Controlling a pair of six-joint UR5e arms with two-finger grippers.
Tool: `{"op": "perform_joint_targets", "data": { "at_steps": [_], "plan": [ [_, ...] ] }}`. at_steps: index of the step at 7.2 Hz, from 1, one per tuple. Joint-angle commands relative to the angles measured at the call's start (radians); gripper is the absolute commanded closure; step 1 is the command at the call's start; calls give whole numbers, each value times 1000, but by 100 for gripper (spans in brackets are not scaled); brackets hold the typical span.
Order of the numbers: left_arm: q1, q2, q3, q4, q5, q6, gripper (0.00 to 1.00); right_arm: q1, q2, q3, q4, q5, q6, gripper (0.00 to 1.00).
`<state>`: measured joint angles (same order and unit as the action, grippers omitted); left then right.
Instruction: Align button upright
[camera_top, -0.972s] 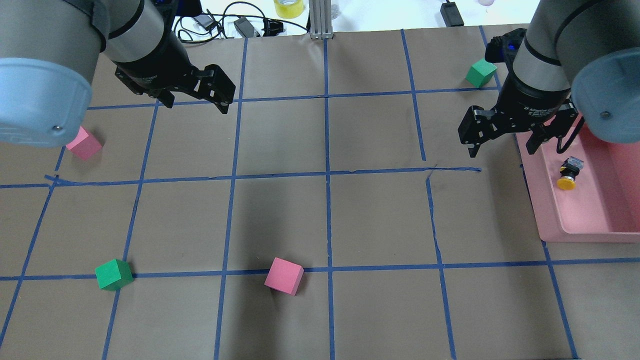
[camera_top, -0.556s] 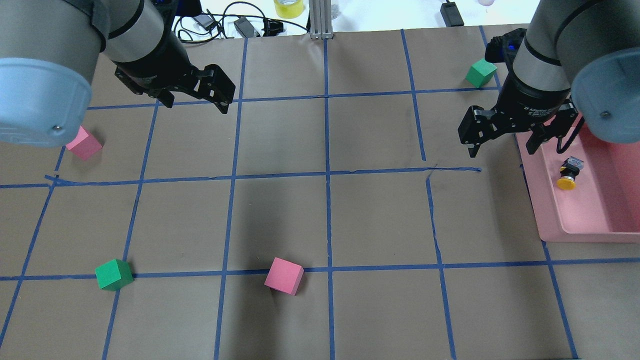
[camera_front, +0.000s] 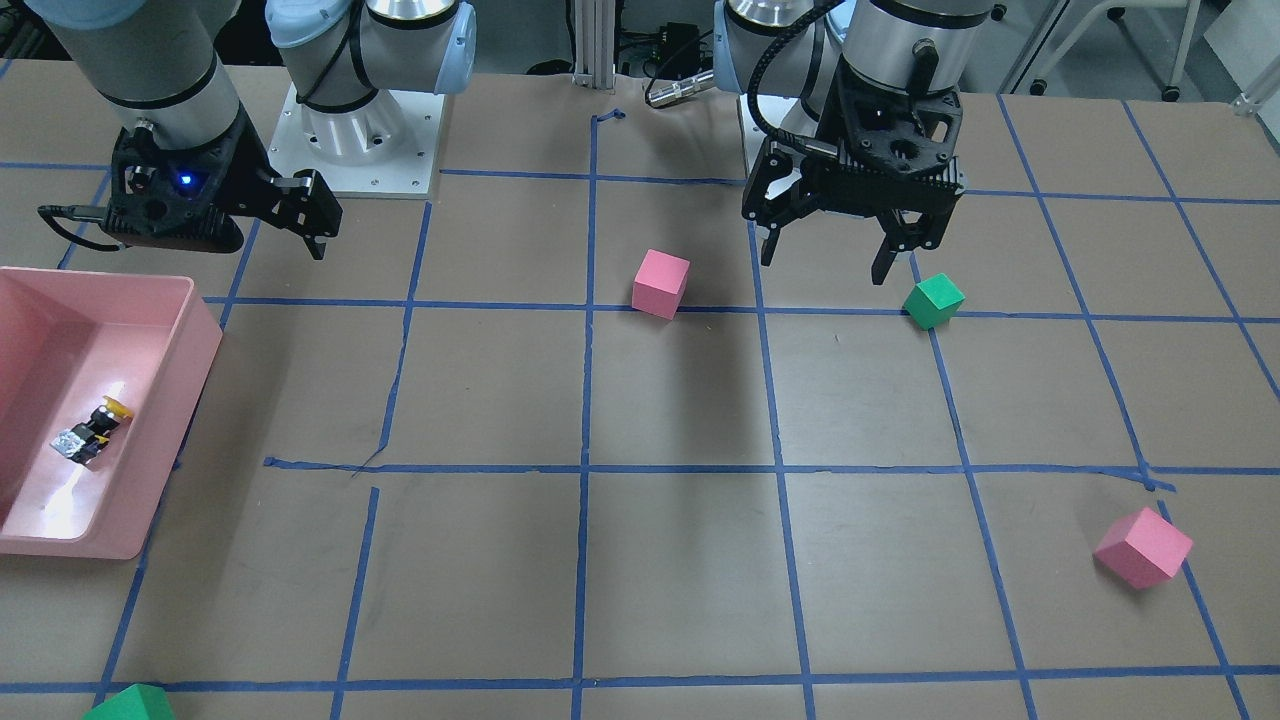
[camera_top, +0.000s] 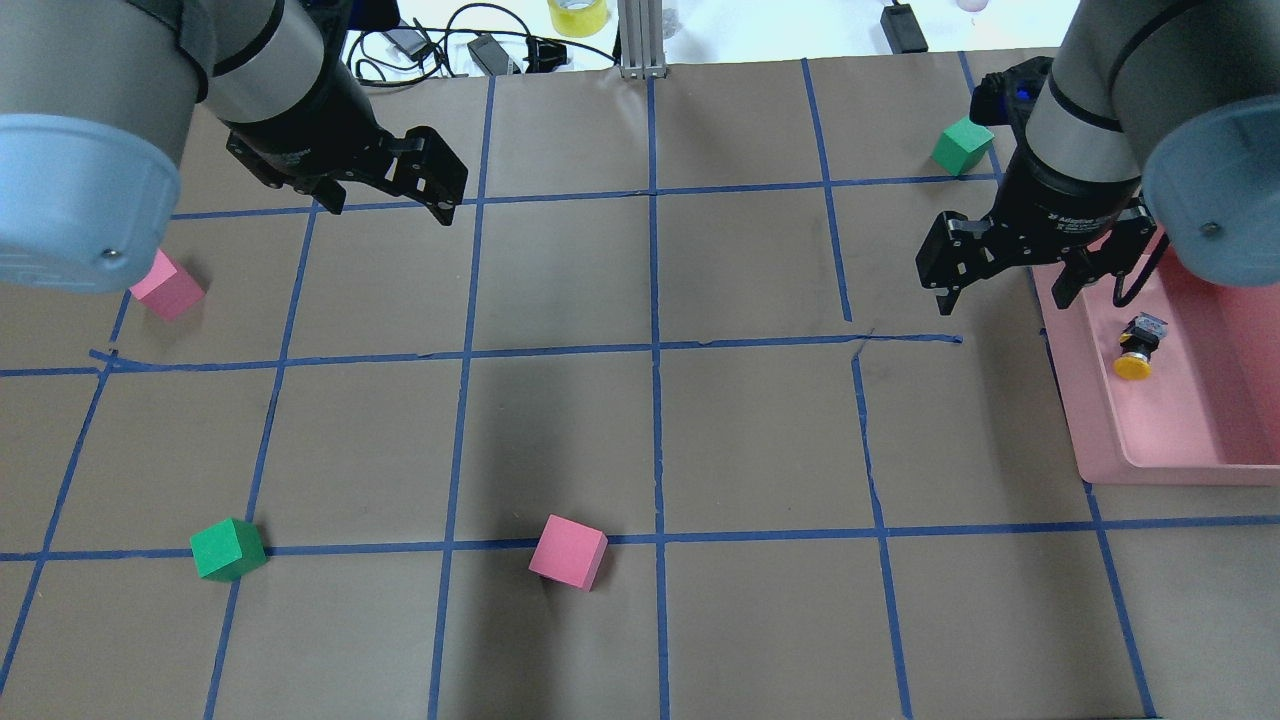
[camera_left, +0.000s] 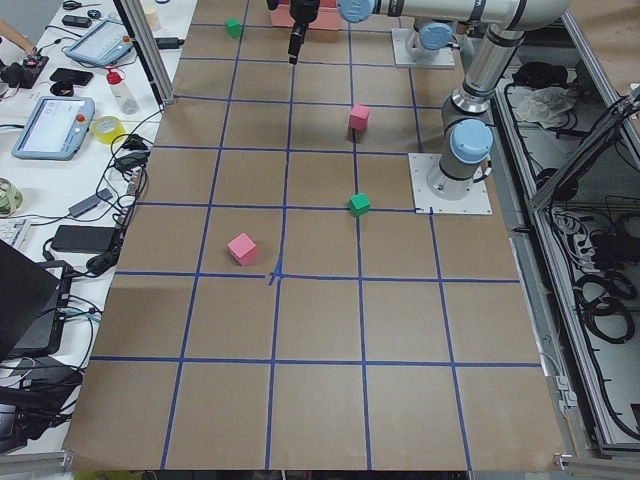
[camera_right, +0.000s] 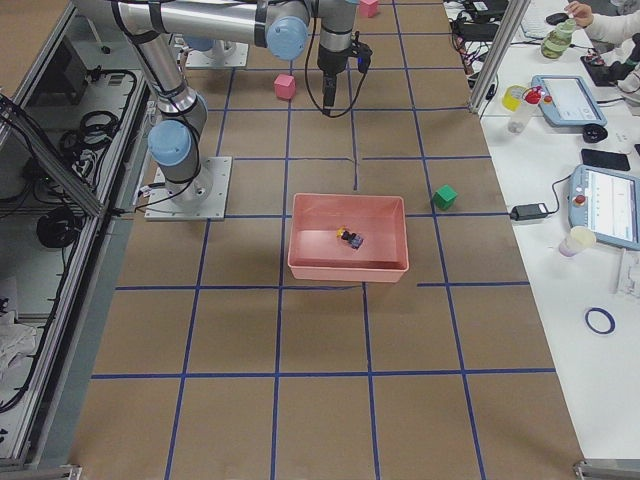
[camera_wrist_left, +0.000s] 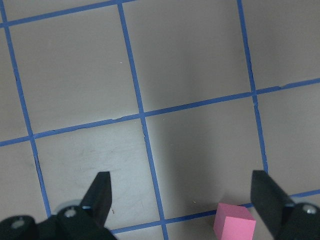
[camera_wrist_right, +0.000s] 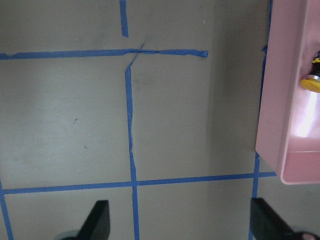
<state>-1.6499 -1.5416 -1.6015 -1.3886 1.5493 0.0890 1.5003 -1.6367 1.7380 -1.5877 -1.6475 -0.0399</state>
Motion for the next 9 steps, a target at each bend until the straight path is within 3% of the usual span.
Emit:
{"op": "perform_joint_targets", "data": {
  "at_steps": [1,5,6,9],
  "plan": [
    [9,0,0,-1,0,0,0,0,0,0,0,0,0,0],
    [12,0,0,-1,0,1,0,-17,6,-2,-72,-5,-24,0],
    [12,0,0,-1,0,2,0,-53,6,0,-131,-84,-140,0],
    [12,1,0,-1,0,2,0,-289,73,2,-188,-80,-275,0]
  ]
}}
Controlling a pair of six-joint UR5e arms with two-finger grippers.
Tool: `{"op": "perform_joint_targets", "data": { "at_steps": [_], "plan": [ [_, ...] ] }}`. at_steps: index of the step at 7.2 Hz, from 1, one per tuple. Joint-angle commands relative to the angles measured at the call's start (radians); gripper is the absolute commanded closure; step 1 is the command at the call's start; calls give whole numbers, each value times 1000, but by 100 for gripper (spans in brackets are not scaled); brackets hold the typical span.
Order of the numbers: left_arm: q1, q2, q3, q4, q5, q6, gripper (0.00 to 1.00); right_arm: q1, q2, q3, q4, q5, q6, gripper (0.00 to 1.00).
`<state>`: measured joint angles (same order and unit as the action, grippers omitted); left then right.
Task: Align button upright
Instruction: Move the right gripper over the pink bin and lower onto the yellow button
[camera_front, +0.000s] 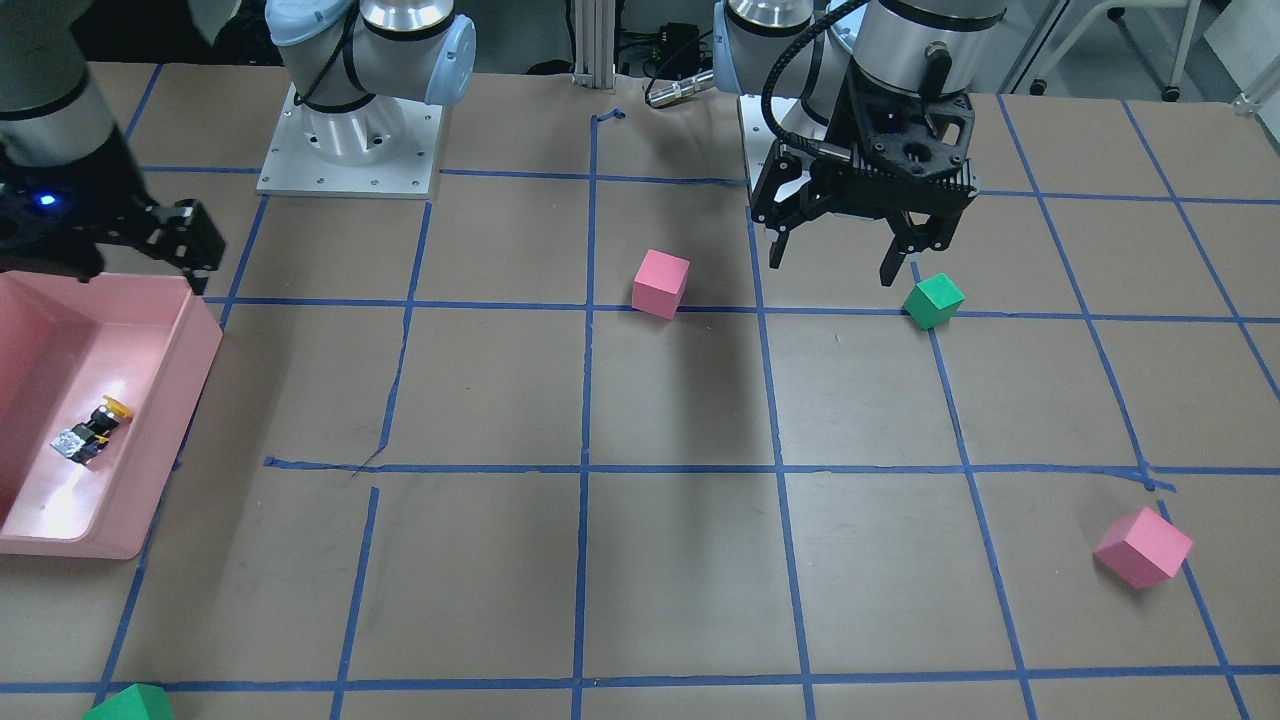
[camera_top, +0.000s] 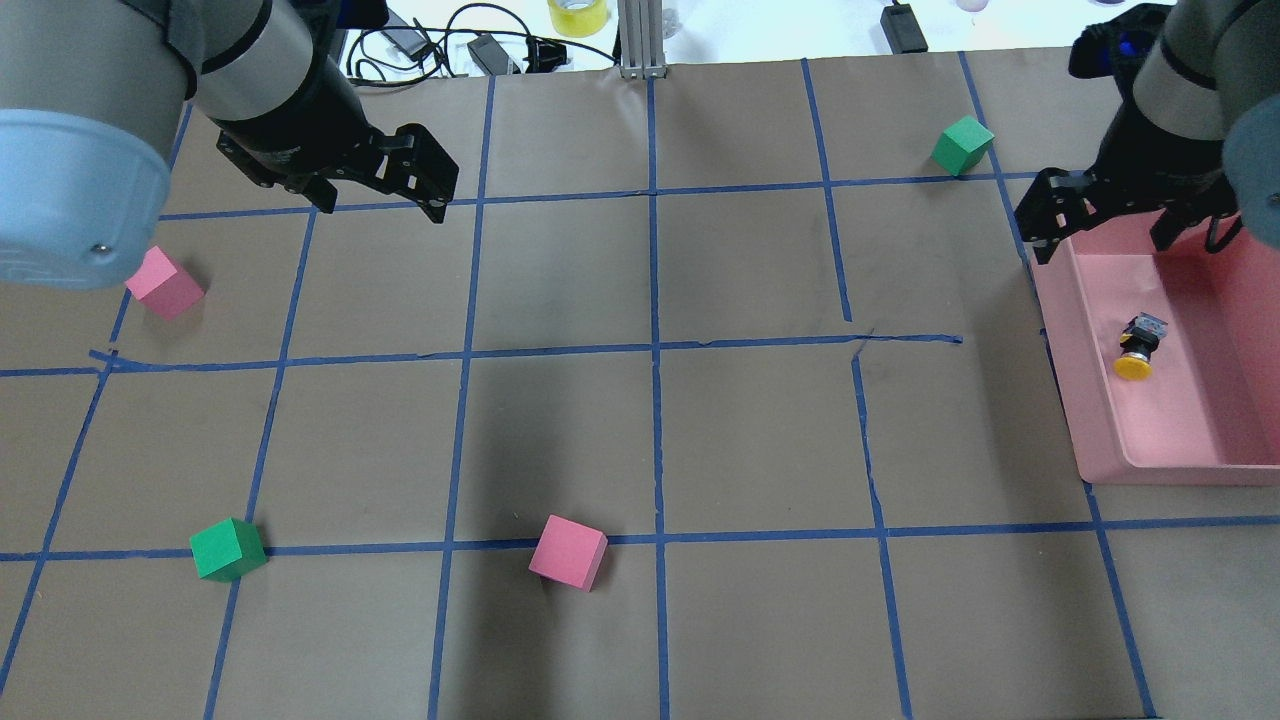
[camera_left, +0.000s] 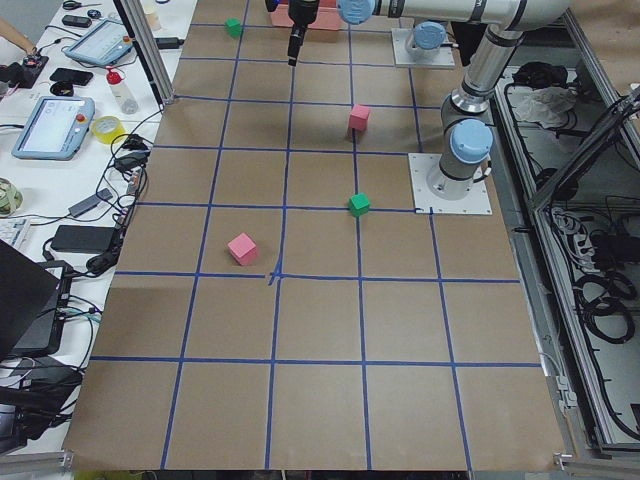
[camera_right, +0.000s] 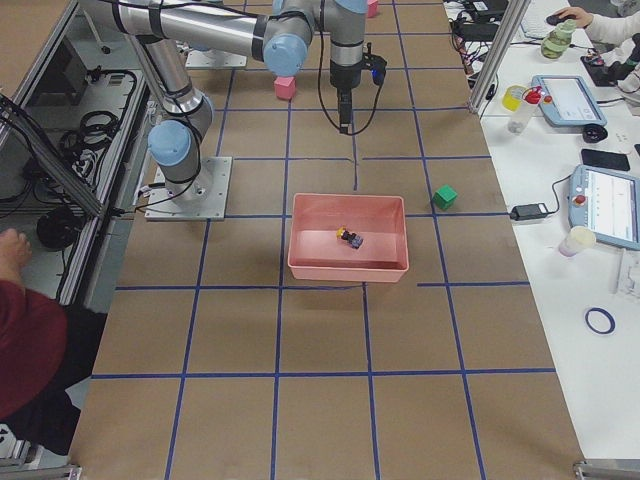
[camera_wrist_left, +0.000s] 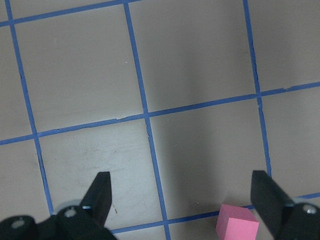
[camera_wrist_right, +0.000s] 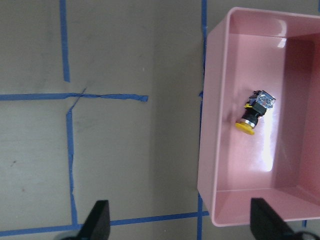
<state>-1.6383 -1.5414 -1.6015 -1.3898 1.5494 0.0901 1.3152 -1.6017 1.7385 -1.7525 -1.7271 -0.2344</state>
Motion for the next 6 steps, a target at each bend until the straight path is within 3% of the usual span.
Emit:
{"op": "perform_joint_targets", "data": {
  "at_steps": [1,2,3,6],
  "plan": [
    [0,1,0,0,0,0,0,-191,64,7,-33,88,-186,0],
    [0,1,0,0,0,0,0,-311,136,21,-33,189,-257,0],
    [0,0,0,0,0,0,0,-377,196,38,-42,222,-267,0],
    [0,1,0,0,1,0,0,-384,320,73,-243,231,-287,0]
  ]
}}
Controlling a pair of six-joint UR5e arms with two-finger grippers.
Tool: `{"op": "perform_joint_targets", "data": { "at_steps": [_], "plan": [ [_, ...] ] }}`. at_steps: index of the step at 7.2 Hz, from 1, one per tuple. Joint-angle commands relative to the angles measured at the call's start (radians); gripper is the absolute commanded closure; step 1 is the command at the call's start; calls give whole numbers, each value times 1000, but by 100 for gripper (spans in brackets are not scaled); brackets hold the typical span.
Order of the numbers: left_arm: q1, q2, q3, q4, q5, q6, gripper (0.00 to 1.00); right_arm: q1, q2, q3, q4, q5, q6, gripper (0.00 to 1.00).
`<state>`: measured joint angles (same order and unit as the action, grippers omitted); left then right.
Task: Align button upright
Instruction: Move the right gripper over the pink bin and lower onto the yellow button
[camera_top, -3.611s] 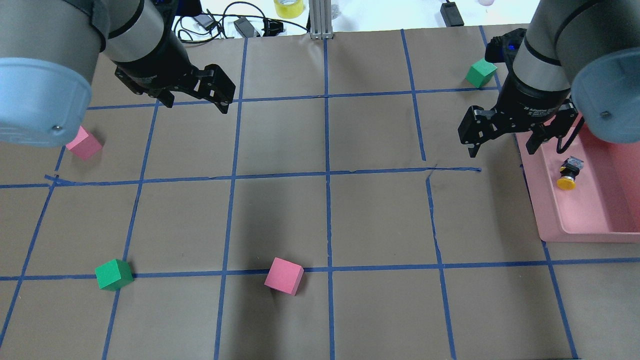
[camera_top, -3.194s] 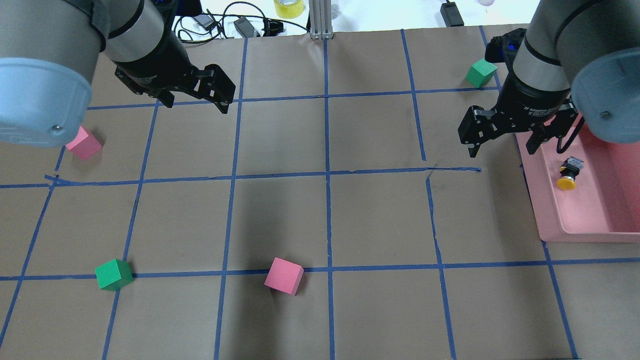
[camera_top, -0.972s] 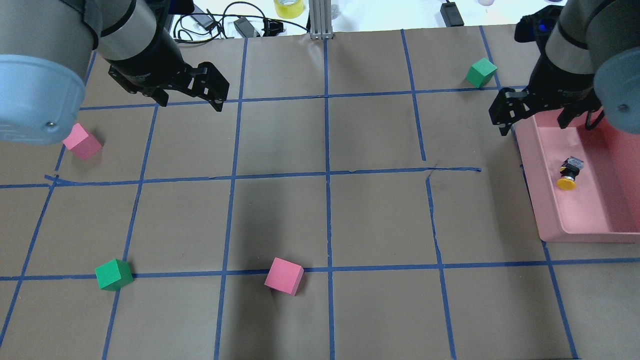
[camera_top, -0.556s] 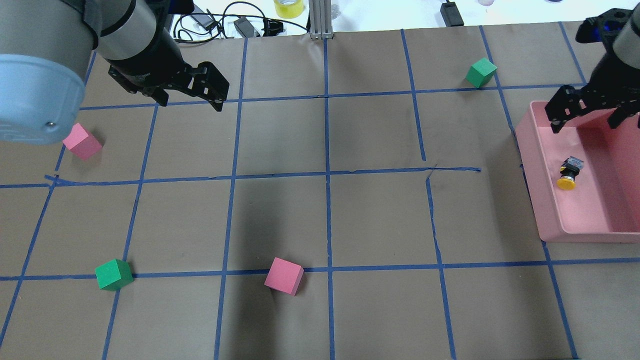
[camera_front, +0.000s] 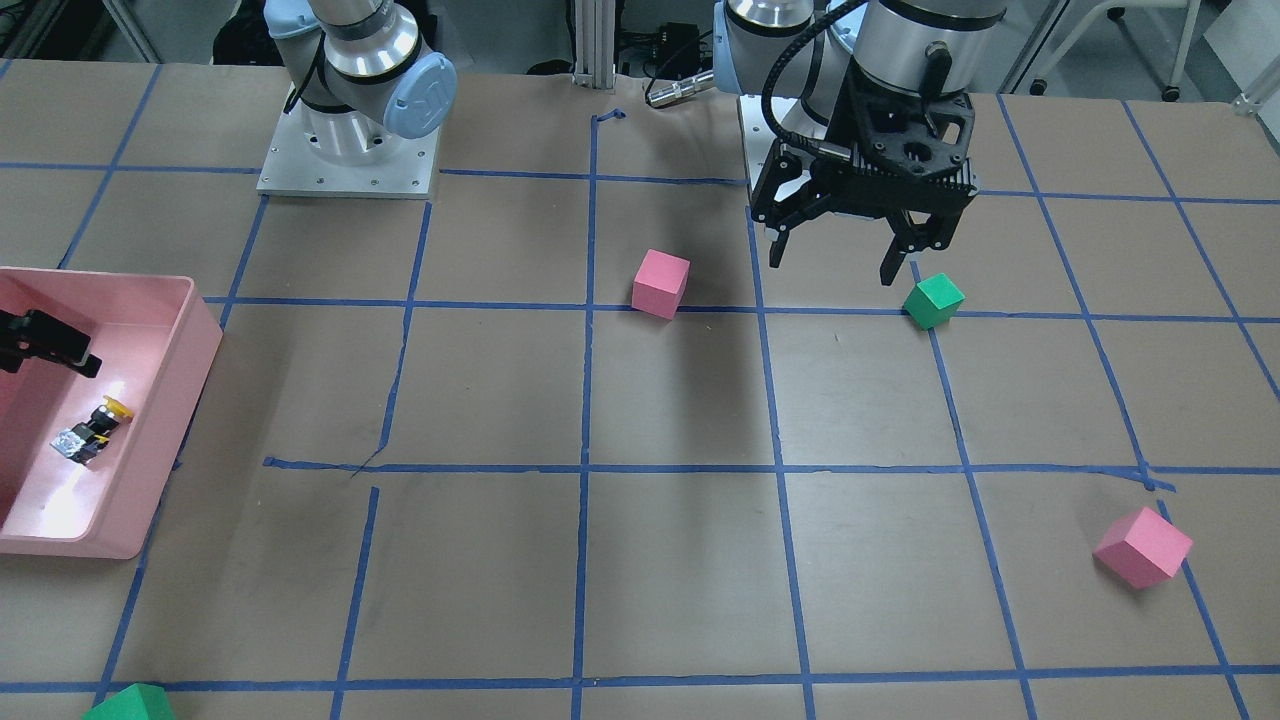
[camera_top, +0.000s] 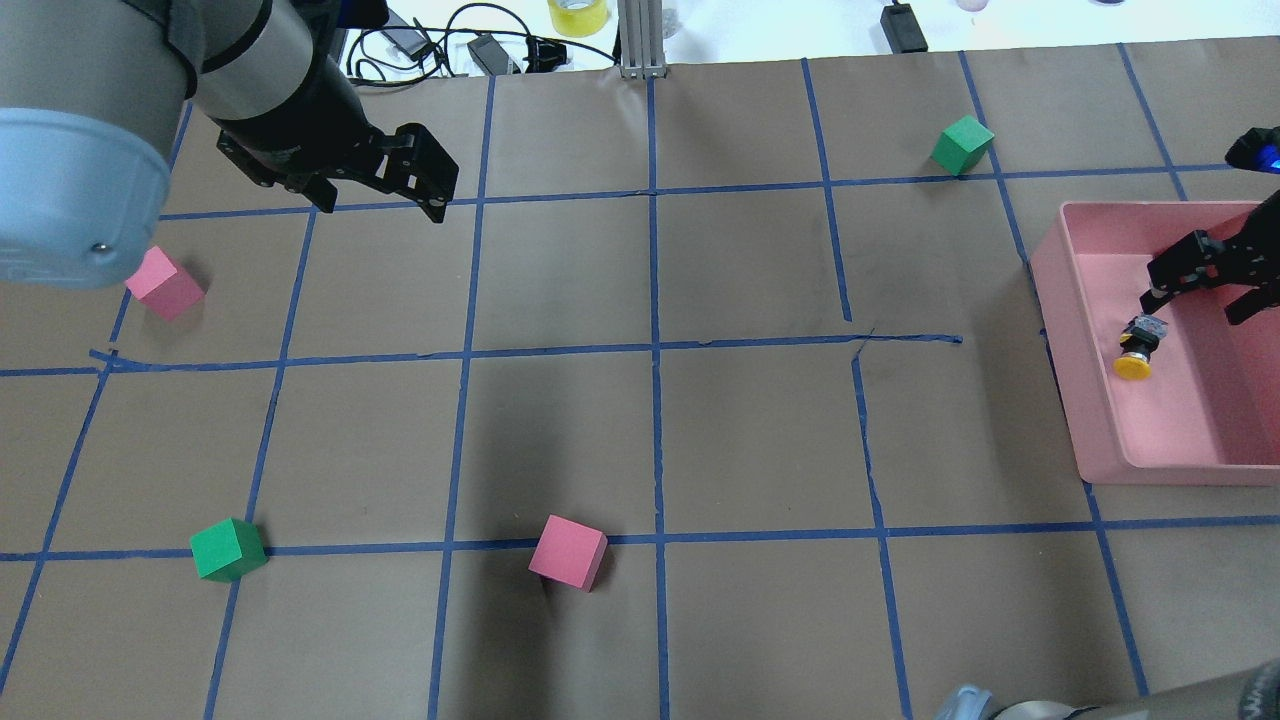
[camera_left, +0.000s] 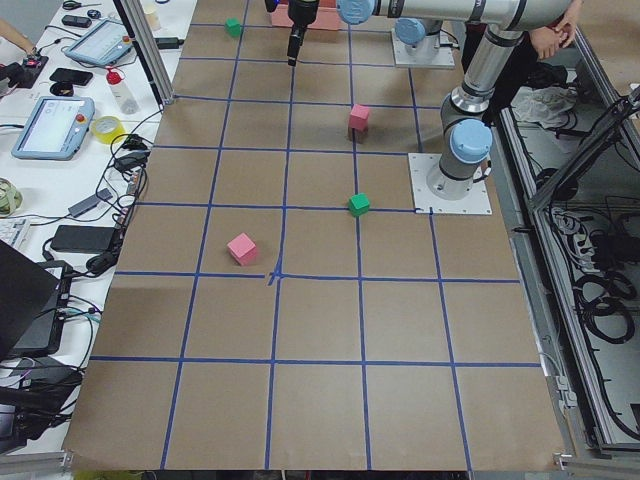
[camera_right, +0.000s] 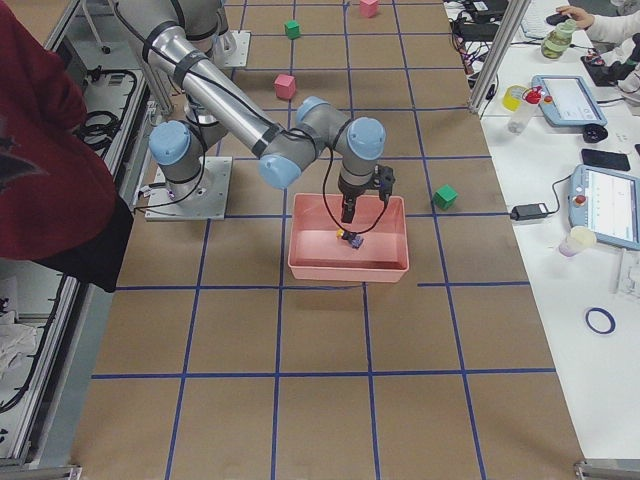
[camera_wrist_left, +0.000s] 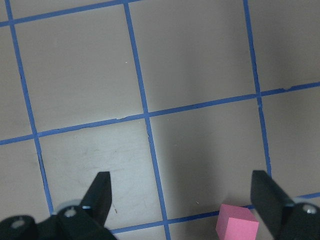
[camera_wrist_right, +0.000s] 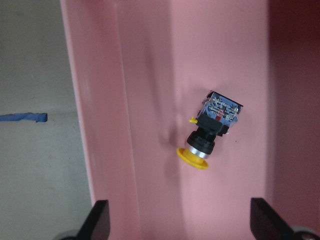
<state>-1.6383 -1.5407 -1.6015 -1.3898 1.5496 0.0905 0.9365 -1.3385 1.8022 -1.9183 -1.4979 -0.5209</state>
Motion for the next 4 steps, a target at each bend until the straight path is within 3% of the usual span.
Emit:
{"op": "perform_joint_targets", "data": {
  "at_steps": [1,4],
  "plan": [
    [0,1,0,0,1,0,0,-5,93,9,-102,-1,2,0],
    [3,-1,0,0,-2,0,0,-5,145,11,-148,-16,33,0]
  ]
}}
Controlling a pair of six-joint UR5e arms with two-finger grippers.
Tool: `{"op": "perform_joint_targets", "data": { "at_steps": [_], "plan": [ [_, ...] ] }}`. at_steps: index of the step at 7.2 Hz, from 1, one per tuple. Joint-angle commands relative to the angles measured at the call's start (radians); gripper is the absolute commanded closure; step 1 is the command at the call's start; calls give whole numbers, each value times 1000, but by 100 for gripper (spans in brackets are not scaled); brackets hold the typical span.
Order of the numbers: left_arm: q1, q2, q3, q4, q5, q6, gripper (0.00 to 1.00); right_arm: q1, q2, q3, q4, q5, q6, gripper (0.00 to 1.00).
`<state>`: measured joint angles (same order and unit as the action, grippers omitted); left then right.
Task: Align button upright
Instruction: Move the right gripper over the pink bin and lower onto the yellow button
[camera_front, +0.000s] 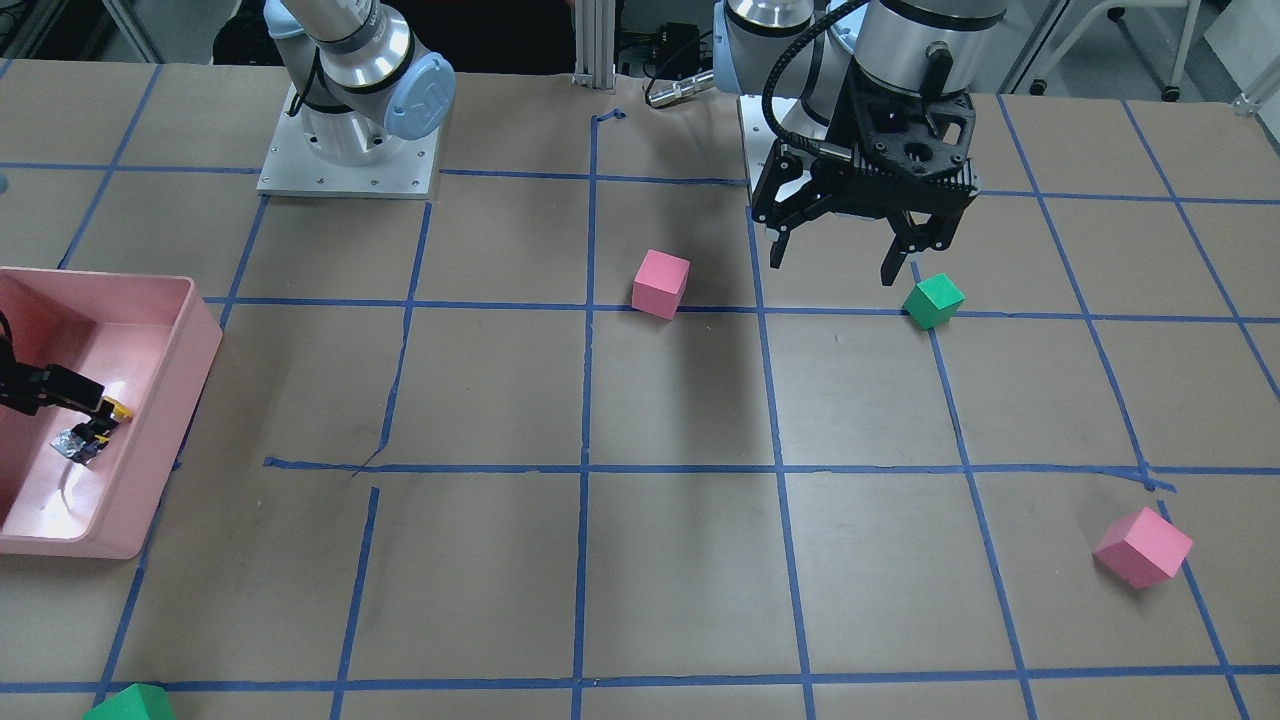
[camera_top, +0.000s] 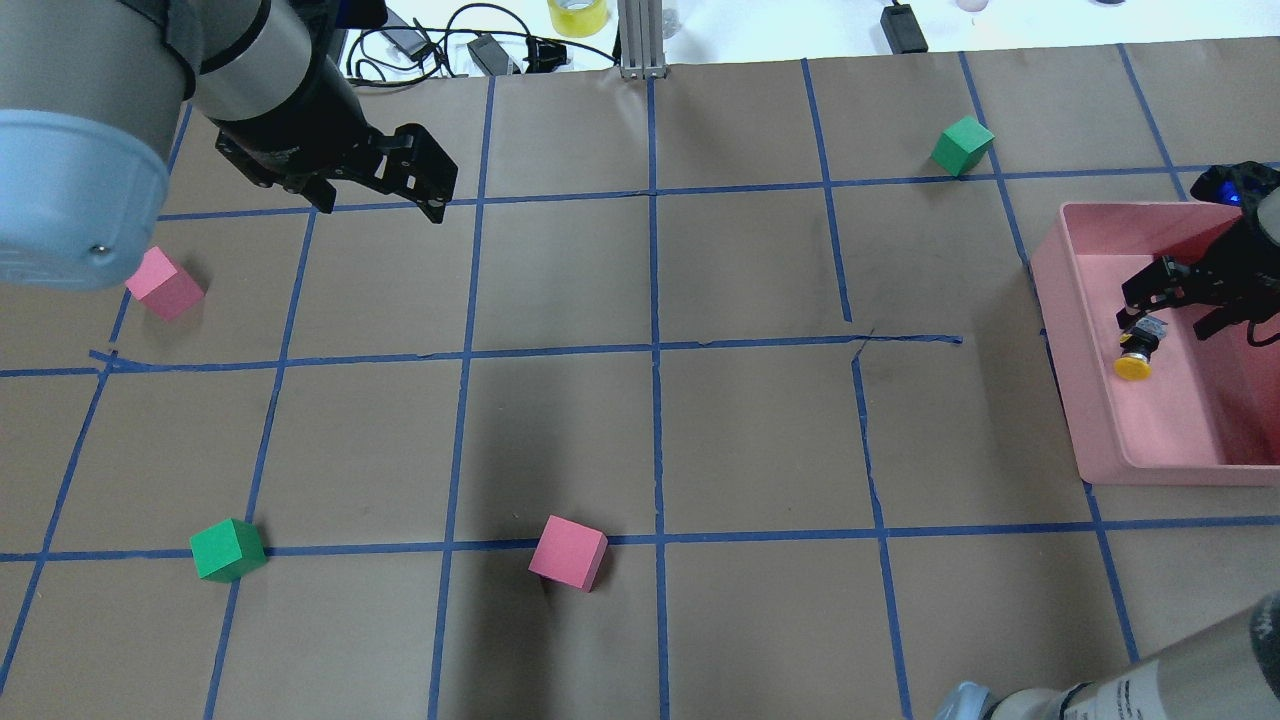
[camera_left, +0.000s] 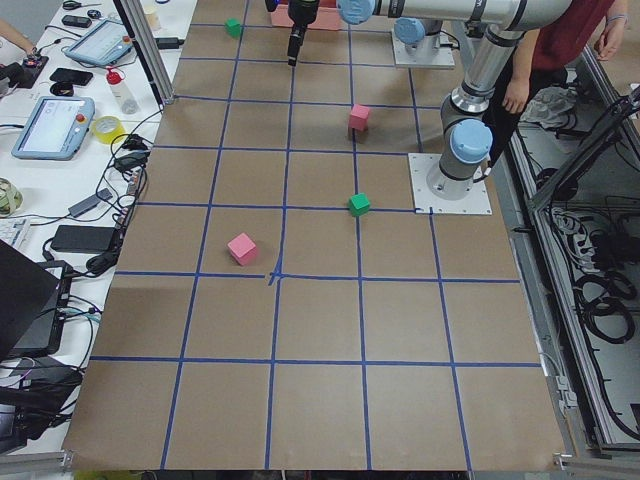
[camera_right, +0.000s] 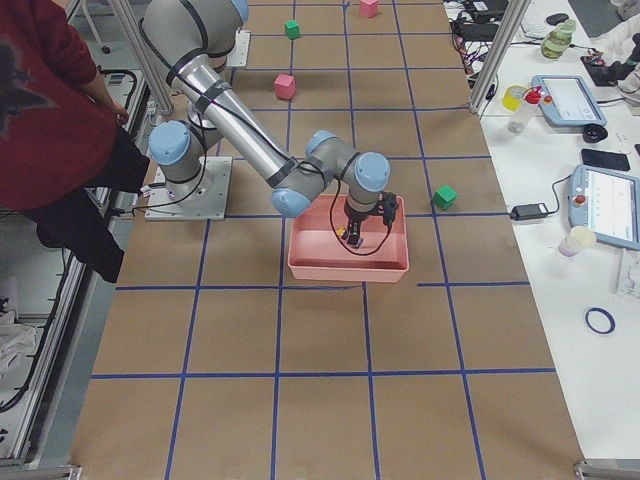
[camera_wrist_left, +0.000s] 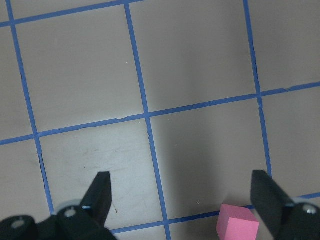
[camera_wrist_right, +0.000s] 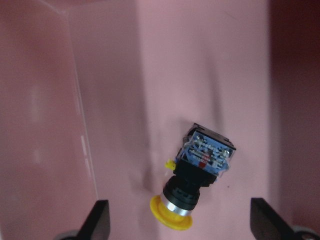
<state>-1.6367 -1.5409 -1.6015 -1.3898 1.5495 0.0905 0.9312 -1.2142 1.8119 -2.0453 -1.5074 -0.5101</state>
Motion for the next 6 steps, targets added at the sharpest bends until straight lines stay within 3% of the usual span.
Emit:
{"op": "perform_joint_targets", "data": {
  "at_steps": [1,6],
  "plan": [
    [1,-1,0,0,1,0,0,0,19,1,-18,3,53,0],
    [2,-1,0,-2,1,0,0,0,51,1,-21,32,51,0]
  ]
}}
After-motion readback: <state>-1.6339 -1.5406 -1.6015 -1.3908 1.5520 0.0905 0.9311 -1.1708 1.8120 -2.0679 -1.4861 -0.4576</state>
